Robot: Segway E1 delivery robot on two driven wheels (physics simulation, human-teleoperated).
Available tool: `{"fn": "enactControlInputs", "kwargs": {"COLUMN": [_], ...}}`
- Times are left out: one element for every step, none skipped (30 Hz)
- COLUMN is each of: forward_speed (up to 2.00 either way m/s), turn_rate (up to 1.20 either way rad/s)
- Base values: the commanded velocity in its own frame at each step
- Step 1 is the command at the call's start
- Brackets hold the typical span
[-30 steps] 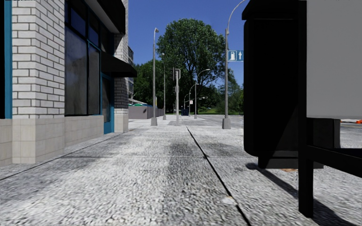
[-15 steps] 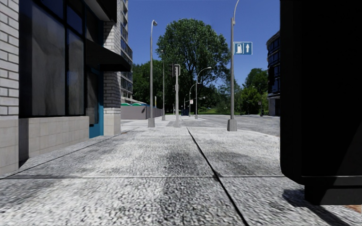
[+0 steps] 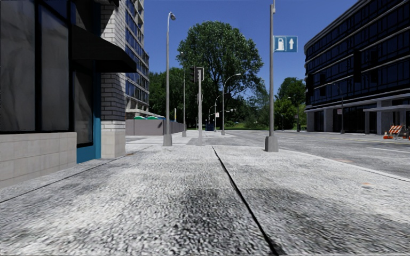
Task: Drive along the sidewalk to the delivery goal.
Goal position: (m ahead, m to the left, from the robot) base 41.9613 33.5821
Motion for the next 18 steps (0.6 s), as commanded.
{"fn": "enactControlInputs", "kwargs": {"forward_speed": [2.00, 2.00, 2.00, 2.00, 2.00, 2.00, 2.00, 2.00, 2.00, 2.00, 2.00, 2.00, 2.00, 2.00, 2.00, 2.00, 2.00, 2.00], "turn_rate": [0.00, 0.00, 0.00, 0.00, 0.00, 0.00, 0.00, 0.00, 0.00, 0.00, 0.00, 0.00, 0.00, 0.00, 0.00, 0.00, 0.00, 0.00]}}
